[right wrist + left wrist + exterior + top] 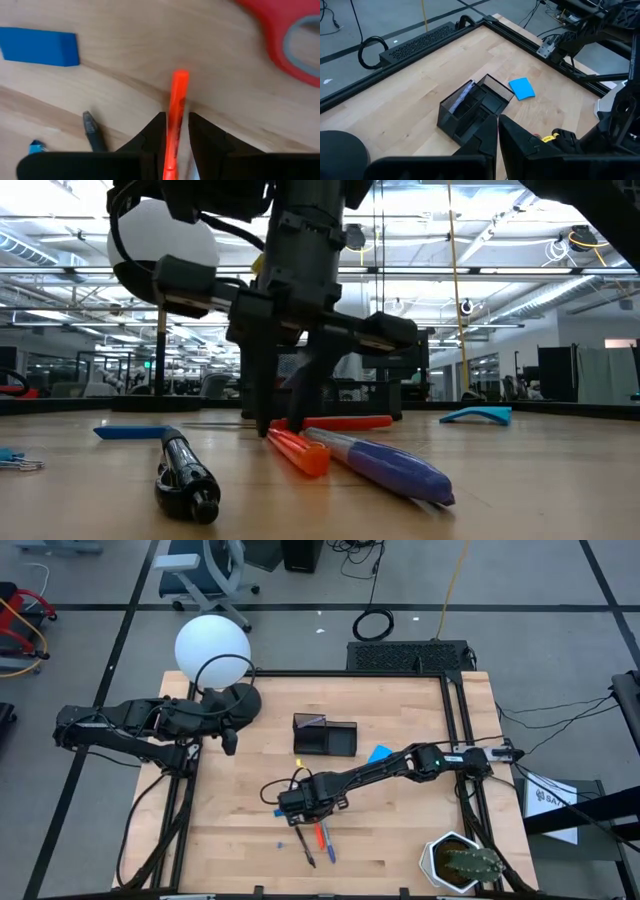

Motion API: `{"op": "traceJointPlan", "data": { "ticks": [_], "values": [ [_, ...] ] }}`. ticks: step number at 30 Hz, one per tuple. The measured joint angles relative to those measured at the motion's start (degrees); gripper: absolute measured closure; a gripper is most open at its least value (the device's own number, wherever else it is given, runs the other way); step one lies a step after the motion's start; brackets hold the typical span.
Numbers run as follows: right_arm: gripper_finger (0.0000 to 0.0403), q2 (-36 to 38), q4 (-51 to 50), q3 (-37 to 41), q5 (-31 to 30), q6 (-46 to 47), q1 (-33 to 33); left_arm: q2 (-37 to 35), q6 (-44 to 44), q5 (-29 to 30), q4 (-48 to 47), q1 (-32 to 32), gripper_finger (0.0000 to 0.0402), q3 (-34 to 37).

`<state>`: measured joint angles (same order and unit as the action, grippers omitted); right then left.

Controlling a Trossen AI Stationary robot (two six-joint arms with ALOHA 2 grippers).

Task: Pick and place office supplies into organizer
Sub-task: Put the orange pen into the black desk organizer

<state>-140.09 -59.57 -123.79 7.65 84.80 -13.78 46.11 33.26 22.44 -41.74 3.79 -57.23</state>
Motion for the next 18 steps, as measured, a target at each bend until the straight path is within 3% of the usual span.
{"op": "traceJointPlan", "data": {
  "ticks": [14, 18],
  "values": [
    [0.0331, 0.55, 0.61, 3.80, 1.43, -0.20, -0.02, 0.02, -0.01, 0.00, 0.00, 0.00, 0.0380, 0.00],
    [0.0346, 0.47, 1.76, 3.86, 1.57, -0.39, 0.41, 0.00, -0.01, 0.01, 0.00, 0.00, 0.0380, 0.00]
  ]
}}
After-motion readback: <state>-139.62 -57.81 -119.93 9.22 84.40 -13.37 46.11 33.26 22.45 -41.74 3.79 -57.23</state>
